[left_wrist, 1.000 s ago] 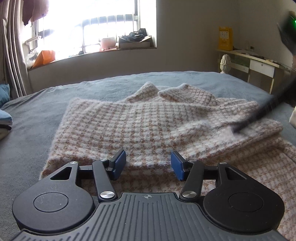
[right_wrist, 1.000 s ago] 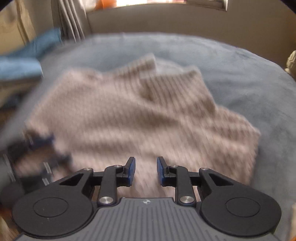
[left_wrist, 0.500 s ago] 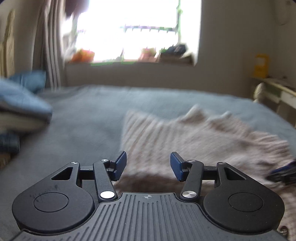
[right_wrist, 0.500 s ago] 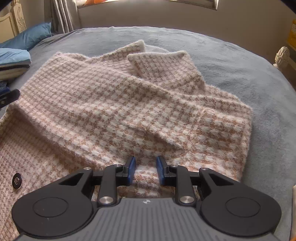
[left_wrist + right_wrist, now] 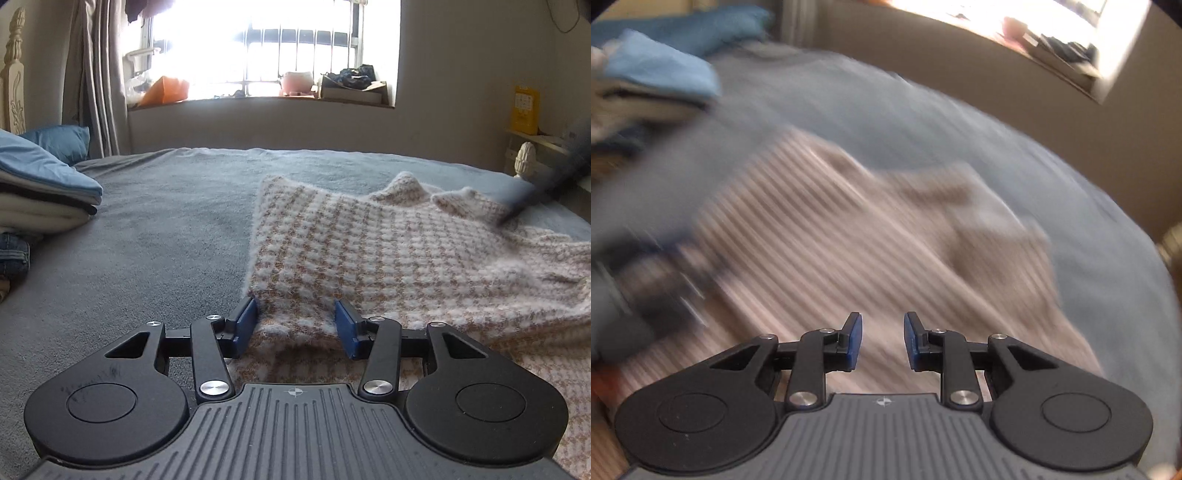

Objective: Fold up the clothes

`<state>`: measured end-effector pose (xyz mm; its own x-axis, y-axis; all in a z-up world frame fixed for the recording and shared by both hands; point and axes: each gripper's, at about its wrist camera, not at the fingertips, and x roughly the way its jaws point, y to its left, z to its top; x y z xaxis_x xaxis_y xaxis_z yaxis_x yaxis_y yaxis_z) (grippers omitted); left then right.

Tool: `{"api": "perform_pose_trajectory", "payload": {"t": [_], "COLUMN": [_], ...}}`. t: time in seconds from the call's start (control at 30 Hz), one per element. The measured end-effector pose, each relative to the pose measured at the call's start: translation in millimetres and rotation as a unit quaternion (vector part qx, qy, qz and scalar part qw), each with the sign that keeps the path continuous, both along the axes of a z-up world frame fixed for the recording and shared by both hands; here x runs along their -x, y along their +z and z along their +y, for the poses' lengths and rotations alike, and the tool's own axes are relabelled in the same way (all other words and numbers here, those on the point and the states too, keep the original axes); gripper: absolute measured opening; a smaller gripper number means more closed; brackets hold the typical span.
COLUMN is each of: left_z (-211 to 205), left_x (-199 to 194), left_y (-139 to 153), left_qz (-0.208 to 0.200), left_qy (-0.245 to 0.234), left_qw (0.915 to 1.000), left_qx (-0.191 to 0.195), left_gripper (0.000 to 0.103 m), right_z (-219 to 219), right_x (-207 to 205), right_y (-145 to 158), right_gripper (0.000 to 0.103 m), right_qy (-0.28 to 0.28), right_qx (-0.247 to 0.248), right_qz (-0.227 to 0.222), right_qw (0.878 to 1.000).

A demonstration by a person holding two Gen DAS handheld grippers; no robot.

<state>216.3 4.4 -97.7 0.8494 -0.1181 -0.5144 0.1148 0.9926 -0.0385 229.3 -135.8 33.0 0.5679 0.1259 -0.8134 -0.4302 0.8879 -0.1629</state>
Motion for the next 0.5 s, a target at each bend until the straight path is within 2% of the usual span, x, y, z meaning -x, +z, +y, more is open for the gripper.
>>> {"api": "perform_pose_trajectory", "payload": {"t": [0.13,0.2,0.23,0.33,0.4,0.5], "left_z": [4.7,11.3,15.5,27.0,30.0,24.3], "left_x": [0.8,2.6,4.1,11.3,13.2,3.5], "left_y": [1.1,4.1,6.0,13.1,14.9,8.2], "left_qz": [-0.001,-0.007,-0.011,-0.039,-0.056,-0.040], "left_qy": [0.001,0.005,0.008,0.020,0.011,-0.020], "left_qw": [0.9999,0.9994,0.9990,0.9969,0.9953,0.9953], "left_qx": [0.014,0.033,0.043,0.065,0.077,0.086], "left_gripper": [0.047,0.049,0.049,0.047,0.047,0.047], "right_z": [63.8,83.0,88.1,83.5,68.9,52.1], "right_x": [-40.2,-59.1,-67.4,-80.3,-81.2,-83.1], "right_y": [1.4,-9.5,-21.3,-64.3,-69.4,-66.0], "right_gripper": [0.026,0.026,0.025,0.026,0.026,0.025], "right_qy": [0.058,0.073,0.074,0.065,0.053,0.043], "right_qx": [-0.030,-0.047,-0.037,0.012,-0.010,-0.040], "right_qz": [-0.036,-0.037,-0.029,0.000,0.009,0.021], "right_qw": [0.997,0.996,0.996,0.998,0.999,0.998]}}
